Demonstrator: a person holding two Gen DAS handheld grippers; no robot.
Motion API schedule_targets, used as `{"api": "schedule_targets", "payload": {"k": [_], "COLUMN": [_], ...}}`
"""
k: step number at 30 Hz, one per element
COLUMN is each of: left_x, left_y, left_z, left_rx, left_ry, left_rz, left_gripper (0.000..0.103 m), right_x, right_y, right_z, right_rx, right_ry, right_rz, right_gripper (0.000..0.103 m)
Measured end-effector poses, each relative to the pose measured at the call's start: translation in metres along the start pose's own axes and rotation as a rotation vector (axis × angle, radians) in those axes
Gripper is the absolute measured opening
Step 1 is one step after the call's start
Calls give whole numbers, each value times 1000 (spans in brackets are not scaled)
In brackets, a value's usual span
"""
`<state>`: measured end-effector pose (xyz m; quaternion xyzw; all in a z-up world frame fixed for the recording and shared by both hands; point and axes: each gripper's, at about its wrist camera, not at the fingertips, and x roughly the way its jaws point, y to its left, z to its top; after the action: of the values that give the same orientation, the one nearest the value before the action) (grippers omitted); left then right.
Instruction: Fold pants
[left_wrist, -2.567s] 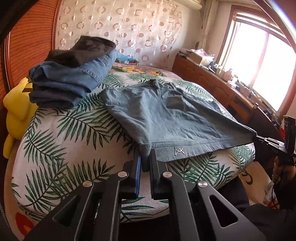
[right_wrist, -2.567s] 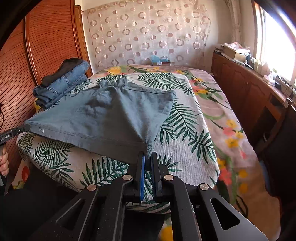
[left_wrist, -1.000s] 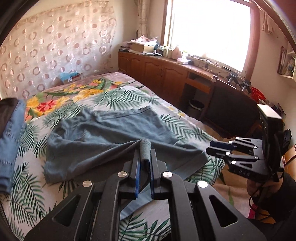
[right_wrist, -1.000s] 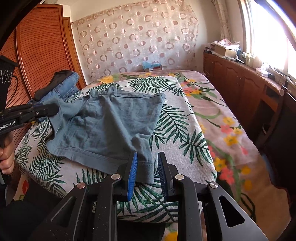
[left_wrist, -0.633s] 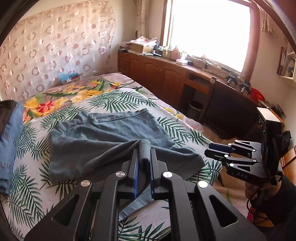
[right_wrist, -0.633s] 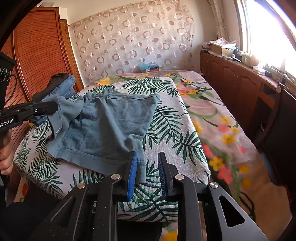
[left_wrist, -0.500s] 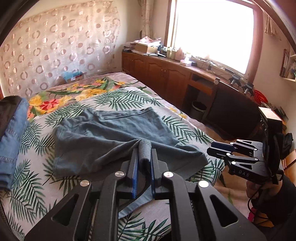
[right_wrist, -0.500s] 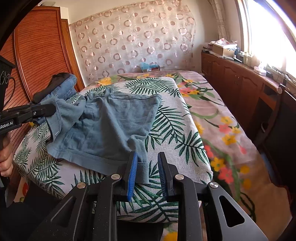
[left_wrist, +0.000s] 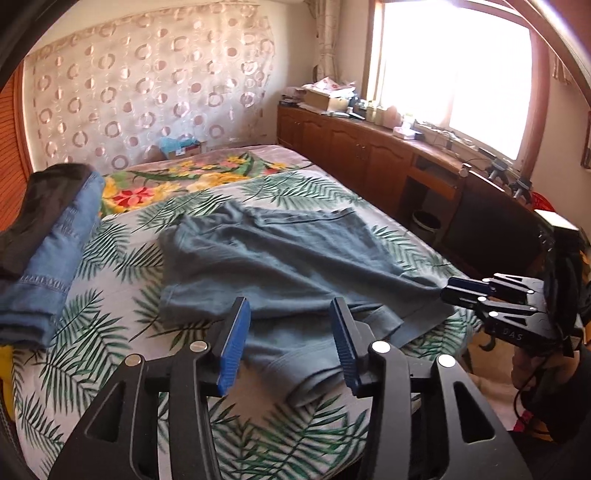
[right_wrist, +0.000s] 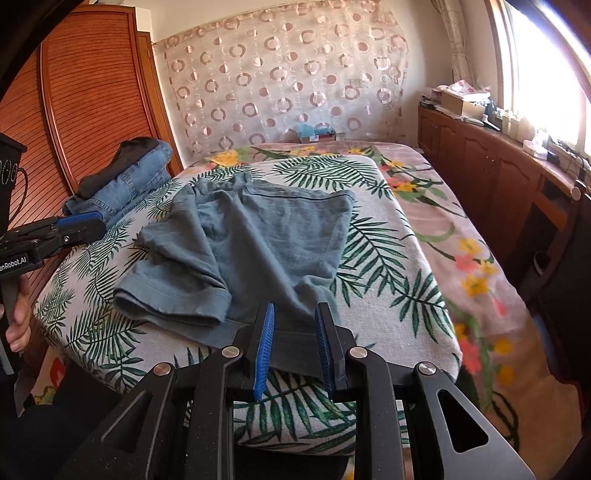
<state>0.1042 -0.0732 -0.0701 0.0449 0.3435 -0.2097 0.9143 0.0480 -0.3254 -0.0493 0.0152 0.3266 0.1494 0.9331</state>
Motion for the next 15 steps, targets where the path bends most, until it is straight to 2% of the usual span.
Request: {"api": "schedule_targets", "payload": {"k": [2, 3, 4, 5, 15], "left_x": [2, 5, 6, 7, 19], "left_y": [6, 9, 12, 13, 20], "left_z": [-5, -6, -9, -12, -32], "left_rx": [-6, -12, -20, -24, -39], "left_ry": [6, 10, 15, 15, 51], "left_rz": [17, 18, 16, 15, 35], "left_gripper": [53, 63, 80, 84, 87], "right_x": [5, 6, 8, 11, 23], "right_y": [2, 3, 4, 5, 12], "right_z": [0, 0, 0, 0, -1], "right_rx": [-5, -7, -10, -14, -55], "right_ry": [8, 10, 13, 16, 51], "right_rz": [12, 19, 25, 31, 87], "right_gripper": [23, 23, 23, 23, 25]}}
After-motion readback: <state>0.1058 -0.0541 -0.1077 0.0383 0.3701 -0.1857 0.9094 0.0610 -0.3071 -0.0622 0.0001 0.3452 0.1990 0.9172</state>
